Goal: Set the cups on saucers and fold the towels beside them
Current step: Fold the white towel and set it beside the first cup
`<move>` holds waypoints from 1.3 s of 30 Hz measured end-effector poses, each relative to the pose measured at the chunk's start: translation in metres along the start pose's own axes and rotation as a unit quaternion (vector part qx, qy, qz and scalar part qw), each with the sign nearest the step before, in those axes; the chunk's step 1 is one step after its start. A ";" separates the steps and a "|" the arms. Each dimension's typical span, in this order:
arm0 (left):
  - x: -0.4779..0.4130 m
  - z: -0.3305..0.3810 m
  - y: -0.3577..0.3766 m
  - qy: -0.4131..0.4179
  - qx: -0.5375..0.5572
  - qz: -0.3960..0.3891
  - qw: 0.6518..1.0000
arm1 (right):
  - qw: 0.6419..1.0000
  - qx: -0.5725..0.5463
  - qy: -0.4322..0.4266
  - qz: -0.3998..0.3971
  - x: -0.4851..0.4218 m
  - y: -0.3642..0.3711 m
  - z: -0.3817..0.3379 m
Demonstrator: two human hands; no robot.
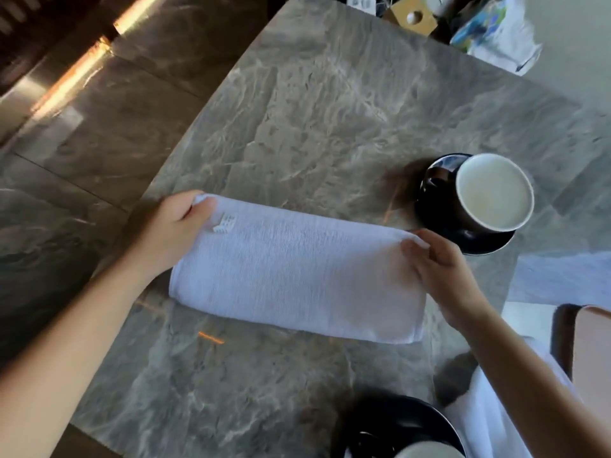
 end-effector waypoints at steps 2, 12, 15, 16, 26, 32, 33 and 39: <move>-0.004 -0.007 0.001 0.007 -0.028 -0.014 0.999 | 0.999 0.044 -0.005 0.012 -0.003 0.000 0.005; -0.008 -0.018 -0.002 0.023 -0.066 -0.084 0.994 | 0.988 0.153 -0.006 0.011 -0.006 -0.003 0.001; -0.005 -0.016 -0.001 0.024 -0.074 -0.093 0.993 | 0.985 0.173 -0.017 0.014 -0.004 -0.003 0.000; -0.004 -0.015 0.000 0.029 -0.090 -0.087 0.992 | 0.983 0.181 -0.021 0.016 -0.003 -0.002 0.000; -0.008 -0.009 0.002 0.046 -0.150 -0.051 0.986 | 0.971 0.228 -0.016 0.077 0.006 0.003 0.000; 0.010 0.010 -0.004 0.106 -0.196 0.095 0.970 | 0.906 0.380 -0.127 0.137 0.030 0.005 -0.031; 0.016 0.017 0.003 0.149 -0.175 0.081 0.970 | 0.899 0.385 -0.174 0.115 0.035 0.015 -0.037; 0.049 0.012 0.066 0.232 -0.373 -0.161 0.884 | 0.802 0.520 -0.265 -0.129 0.037 0.107 -0.017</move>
Point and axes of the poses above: each hand's wrist, its own x-axis away from the middle knuckle, its own y-axis out of the palm, z = x × y, the point moved 1 cm from there along -x, towards the middle knuckle, and after that the axes turned 4 degrees about y, right-handed, at the moved point
